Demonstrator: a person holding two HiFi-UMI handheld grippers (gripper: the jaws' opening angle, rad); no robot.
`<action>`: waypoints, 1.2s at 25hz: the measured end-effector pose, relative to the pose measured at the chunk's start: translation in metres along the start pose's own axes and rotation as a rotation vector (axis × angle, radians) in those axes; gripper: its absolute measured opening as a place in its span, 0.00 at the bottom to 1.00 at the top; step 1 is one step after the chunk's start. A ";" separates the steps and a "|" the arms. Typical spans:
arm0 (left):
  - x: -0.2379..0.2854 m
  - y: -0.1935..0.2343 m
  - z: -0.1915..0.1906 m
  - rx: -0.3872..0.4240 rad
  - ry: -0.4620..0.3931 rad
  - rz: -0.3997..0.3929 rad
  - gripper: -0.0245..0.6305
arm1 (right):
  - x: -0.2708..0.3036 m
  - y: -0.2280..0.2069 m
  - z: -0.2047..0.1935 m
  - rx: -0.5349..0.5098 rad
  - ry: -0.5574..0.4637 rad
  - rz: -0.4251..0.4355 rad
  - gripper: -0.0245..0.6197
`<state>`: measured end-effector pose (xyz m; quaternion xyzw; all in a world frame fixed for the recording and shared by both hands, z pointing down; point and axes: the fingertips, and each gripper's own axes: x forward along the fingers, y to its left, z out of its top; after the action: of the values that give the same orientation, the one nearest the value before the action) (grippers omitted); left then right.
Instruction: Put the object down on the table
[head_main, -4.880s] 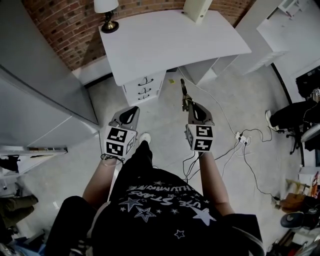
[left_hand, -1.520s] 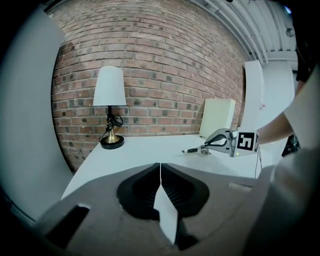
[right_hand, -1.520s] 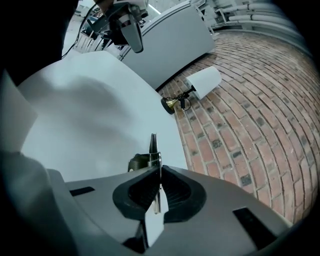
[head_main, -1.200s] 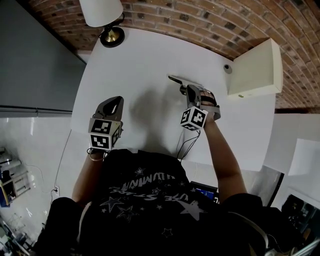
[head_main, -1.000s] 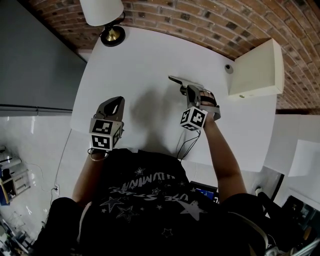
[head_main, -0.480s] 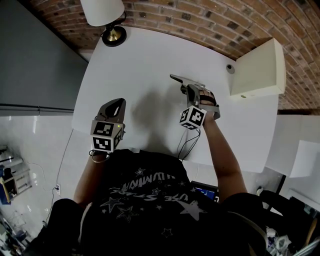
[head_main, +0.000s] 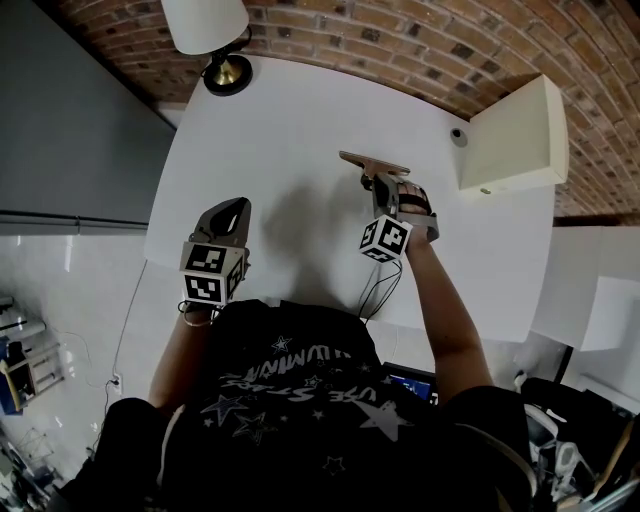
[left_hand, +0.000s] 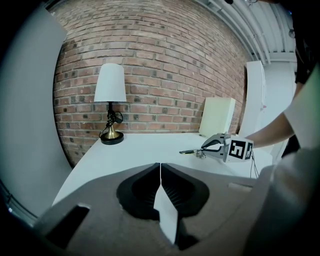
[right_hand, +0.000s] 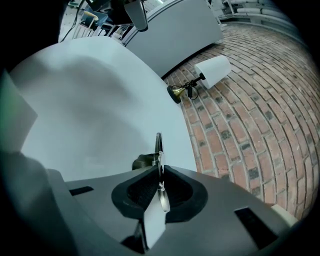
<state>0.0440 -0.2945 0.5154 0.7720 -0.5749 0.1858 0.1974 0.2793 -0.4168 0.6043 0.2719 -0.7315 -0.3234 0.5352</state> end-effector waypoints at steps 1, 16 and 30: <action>0.000 0.000 -0.001 0.001 0.000 -0.004 0.07 | 0.000 0.001 0.000 0.006 0.003 -0.001 0.09; -0.022 0.023 0.009 0.052 -0.053 -0.113 0.07 | -0.046 -0.008 0.022 0.185 0.102 -0.081 0.21; -0.062 0.032 0.032 0.158 -0.113 -0.318 0.07 | -0.148 -0.033 0.077 0.579 0.177 -0.384 0.05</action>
<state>-0.0014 -0.2689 0.4597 0.8755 -0.4393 0.1531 0.1306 0.2481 -0.3142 0.4725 0.5717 -0.6791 -0.1727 0.4268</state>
